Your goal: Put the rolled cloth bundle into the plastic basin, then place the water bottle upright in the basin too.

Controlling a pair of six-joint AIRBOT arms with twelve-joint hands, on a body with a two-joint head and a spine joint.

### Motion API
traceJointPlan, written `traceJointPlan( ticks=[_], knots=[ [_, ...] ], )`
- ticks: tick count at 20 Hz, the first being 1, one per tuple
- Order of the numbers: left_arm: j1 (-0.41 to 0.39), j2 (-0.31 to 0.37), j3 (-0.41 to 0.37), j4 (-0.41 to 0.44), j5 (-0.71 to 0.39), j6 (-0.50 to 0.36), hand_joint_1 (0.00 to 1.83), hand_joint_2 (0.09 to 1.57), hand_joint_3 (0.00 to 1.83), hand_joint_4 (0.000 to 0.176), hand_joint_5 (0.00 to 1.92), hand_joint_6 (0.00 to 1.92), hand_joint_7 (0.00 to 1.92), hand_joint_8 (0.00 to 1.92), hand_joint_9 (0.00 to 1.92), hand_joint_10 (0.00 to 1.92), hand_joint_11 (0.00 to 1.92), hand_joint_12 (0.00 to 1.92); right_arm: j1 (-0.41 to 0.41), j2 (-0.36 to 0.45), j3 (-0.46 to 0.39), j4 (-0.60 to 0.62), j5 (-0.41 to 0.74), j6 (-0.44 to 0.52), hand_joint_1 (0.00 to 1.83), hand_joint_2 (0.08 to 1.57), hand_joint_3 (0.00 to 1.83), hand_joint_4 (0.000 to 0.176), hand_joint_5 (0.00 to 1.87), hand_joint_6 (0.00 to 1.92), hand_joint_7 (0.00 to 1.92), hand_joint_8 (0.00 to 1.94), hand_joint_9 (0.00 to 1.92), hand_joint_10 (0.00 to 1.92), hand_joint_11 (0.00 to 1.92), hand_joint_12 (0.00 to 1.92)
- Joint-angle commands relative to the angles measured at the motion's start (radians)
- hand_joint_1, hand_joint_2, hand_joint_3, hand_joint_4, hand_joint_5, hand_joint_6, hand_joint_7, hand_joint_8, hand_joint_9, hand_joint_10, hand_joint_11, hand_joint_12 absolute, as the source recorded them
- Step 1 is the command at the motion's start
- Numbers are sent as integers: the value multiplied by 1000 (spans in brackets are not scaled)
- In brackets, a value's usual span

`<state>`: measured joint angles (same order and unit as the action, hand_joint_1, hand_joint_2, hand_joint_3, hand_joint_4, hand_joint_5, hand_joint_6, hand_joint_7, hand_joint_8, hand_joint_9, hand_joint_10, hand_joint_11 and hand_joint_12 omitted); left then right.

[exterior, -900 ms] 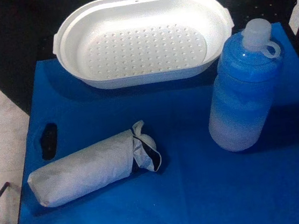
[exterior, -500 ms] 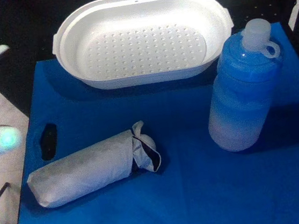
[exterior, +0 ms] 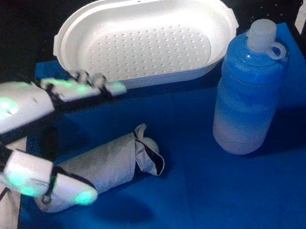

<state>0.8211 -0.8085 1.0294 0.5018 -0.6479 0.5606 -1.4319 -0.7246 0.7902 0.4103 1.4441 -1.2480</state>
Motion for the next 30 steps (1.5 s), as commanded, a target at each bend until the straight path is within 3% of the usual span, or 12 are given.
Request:
traceJointPlan(
  ticks=[1, 2, 5, 10, 11, 12, 14, 17, 22, 25, 29, 30],
  knots=[
    [-25, -9, 2, 0, -33, -5, 624, 790, 2, 176, 124, 1, 203, 8, 273, 2, 156, 449, 12, 7, 4, 1, 120, 7, 267, 1445, 3, 65, 399, 2, 289, 2, 216, 2, 144, 207],
    [-41, -22, 5, 39, 9, -5, 640, 777, 1, 176, 141, 0, 226, 1, 303, 0, 12, 852, 12, 6, 4, 2, 120, 7, 273, 1442, 1, 65, 400, 2, 290, 2, 219, 3, 146, 207],
    [-77, -58, 14, 156, 134, -5, 649, 790, 1, 176, 199, 0, 281, 1, 390, 4, 0, 1209, 12, 5, 4, 2, 120, 7, 331, 1444, 0, 48, 405, 1, 295, 2, 222, 2, 148, 208],
    [-92, -121, 35, 278, 264, -5, 765, 875, 3, 142, 285, 6, 475, 6, 600, 29, 55, 1415, 12, 5, 4, 2, 120, 7, 358, 1455, 1, 46, 414, 2, 291, 0, 251, 8, 185, 227],
    [-92, -126, 35, 281, 266, -5, 848, 934, 5, 60, 467, 14, 583, 26, 665, 66, 93, 1497, 12, 5, 4, 2, 120, 7, 357, 1451, 0, 49, 415, 2, 287, 0, 256, 8, 193, 230],
    [-92, -128, 36, 281, 266, -5, 955, 1051, 4, 0, 743, 18, 749, 155, 570, 763, 206, 1563, 12, 5, 4, 2, 120, 7, 352, 1449, 0, 48, 415, 1, 288, 0, 259, 8, 195, 231],
    [-92, -133, 40, 277, 267, -5, 1338, 1155, 0, 0, 661, 1548, 703, 1850, 854, 1887, 911, 1914, 12, 5, 4, 2, 120, 7, 339, 1452, 1, 49, 417, 1, 295, 2, 258, 3, 189, 230],
    [-92, -135, 39, 276, 262, -5, 1545, 1170, 0, 0, 932, 1915, 1151, 1921, 1397, 1921, 1622, 1921, 12, 4, 4, 2, 120, 7, 324, 1451, 1, 58, 411, 0, 290, 1, 244, 0, 175, 226],
    [-98, -132, 43, 222, 196, -6, 1527, 1150, 0, 0, 986, 1921, 1162, 1921, 1507, 1921, 1695, 1921, 12, 0, 4, 2, 120, 7, 324, 1456, 1, 75, 415, 2, 280, 0, 257, 5, 205, 237],
    [-137, -107, 30, 191, 112, -6, 1637, 1128, 0, 49, 1024, 1921, 1227, 1921, 1524, 1921, 1666, 1921, 12, -1, 4, 2, 120, 7, 302, 1463, 2, 78, 416, 0, 278, 0, 244, 0, 200, 223],
    [-221, -85, 26, 171, 13, -7, 1676, 1076, 0, 67, 996, 1921, 1271, 1921, 1517, 1921, 1625, 1921, 12, -4, 4, 2, 120, 7, 284, 1460, 0, 69, 413, 1, 290, 4, 229, 0, 184, 201],
    [-251, -83, 31, 161, -15, -7, 1698, 1089, 0, 112, 947, 1921, 1246, 1921, 1485, 1921, 1606, 1921, 12, -5, 4, 2, 120, 7, 285, 1460, 0, 70, 408, 0, 287, 2, 229, 0, 191, 201]
  ],
)
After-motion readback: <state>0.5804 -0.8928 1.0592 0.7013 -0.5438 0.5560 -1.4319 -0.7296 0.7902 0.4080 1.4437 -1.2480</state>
